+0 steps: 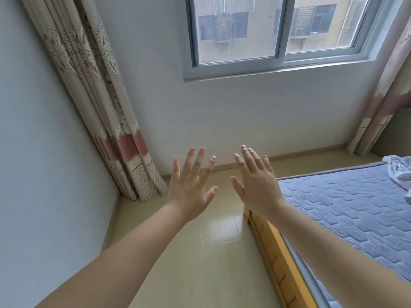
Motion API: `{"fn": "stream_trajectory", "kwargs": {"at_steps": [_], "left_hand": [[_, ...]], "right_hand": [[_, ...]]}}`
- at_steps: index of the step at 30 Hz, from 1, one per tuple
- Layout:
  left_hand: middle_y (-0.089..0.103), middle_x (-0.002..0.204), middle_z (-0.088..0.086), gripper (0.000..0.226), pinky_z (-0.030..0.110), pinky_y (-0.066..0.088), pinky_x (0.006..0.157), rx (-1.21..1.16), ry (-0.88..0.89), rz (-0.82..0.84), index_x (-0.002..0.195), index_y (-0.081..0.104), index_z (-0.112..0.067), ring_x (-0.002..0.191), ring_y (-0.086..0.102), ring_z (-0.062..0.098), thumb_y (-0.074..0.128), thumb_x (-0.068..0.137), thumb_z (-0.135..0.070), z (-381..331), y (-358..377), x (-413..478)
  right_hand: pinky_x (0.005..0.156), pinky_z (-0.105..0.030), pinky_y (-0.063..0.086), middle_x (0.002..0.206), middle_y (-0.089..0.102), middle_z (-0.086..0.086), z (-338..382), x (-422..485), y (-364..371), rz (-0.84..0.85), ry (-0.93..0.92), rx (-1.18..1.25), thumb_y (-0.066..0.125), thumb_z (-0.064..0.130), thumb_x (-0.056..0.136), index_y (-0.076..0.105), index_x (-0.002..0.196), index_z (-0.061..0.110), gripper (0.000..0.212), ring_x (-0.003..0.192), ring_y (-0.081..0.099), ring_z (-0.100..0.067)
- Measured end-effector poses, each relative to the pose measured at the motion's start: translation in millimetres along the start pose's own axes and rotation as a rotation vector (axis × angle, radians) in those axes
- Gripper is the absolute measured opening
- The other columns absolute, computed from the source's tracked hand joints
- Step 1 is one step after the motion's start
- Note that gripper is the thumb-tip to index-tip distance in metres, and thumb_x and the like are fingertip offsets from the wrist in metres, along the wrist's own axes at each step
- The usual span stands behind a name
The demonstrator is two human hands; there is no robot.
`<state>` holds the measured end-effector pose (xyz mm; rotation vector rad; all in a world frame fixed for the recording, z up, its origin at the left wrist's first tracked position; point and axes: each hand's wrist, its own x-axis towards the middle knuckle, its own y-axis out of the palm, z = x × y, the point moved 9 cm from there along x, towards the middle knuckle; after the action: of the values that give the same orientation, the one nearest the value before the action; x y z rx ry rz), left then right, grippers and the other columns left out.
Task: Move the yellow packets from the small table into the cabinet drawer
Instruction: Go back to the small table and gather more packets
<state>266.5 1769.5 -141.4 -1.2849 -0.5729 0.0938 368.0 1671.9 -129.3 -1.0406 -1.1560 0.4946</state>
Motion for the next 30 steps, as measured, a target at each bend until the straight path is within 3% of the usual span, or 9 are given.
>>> {"fn": "stream_trajectory", "kwargs": {"at_steps": [10, 15, 20, 25, 30], "left_hand": [[0.014, 0.158, 0.008, 0.071, 0.056, 0.008, 0.110, -0.027, 0.182, -0.047, 0.148, 0.020, -0.023, 0.146, 0.007, 0.029, 0.025, 0.087, -0.058, 89, 144, 270], [0.025, 0.156, 0.009, 0.070, 0.058, 0.011, 0.107, -0.098, 0.334, -0.029, 0.147, 0.027, -0.022, 0.144, 0.013, 0.027, 0.029, 0.086, -0.057, 95, 187, 426], [0.013, 0.160, 0.008, 0.073, 0.053, 0.003, 0.111, -0.167, 0.446, 0.036, 0.151, 0.020, -0.023, 0.147, 0.000, 0.026, 0.022, 0.087, -0.059, 58, 241, 551], [-0.016, 0.160, 0.001, 0.071, 0.048, -0.011, 0.115, -0.189, 0.555, 0.069, 0.153, -0.005, -0.030, 0.145, -0.021, 0.022, 0.026, 0.095, -0.057, -15, 306, 674], [-0.017, 0.160, 0.000, 0.071, 0.048, -0.010, 0.115, -0.193, 0.659, 0.067, 0.152, -0.006, -0.030, 0.145, -0.021, 0.022, 0.027, 0.096, -0.057, -100, 348, 829]], "right_hand": [[0.104, -0.053, 0.037, 0.144, 0.044, -0.018, -110, 227, 152, -0.022, 0.078, -0.145, 0.031, 0.044, 0.094, 0.052, 0.132, 0.006, 0.058, 0.132, 0.044, -0.033], [0.103, -0.053, 0.038, 0.141, 0.047, -0.018, -185, 336, 197, -0.035, 0.174, -0.209, 0.035, 0.042, 0.092, 0.054, 0.130, 0.005, 0.056, 0.129, 0.047, -0.033], [0.103, -0.052, 0.037, 0.141, 0.047, -0.017, -292, 390, 232, -0.048, 0.318, -0.263, 0.036, 0.042, 0.092, 0.054, 0.130, 0.005, 0.056, 0.129, 0.047, -0.032], [0.102, -0.052, 0.038, 0.141, 0.048, -0.017, -422, 427, 280, -0.073, 0.434, -0.329, 0.037, 0.041, 0.091, 0.055, 0.129, 0.005, 0.055, 0.128, 0.048, -0.032], [0.100, -0.053, 0.040, 0.140, 0.048, -0.017, -579, 476, 320, -0.082, 0.554, -0.363, 0.038, 0.042, 0.090, 0.055, 0.128, 0.004, 0.056, 0.126, 0.050, -0.032]]}}
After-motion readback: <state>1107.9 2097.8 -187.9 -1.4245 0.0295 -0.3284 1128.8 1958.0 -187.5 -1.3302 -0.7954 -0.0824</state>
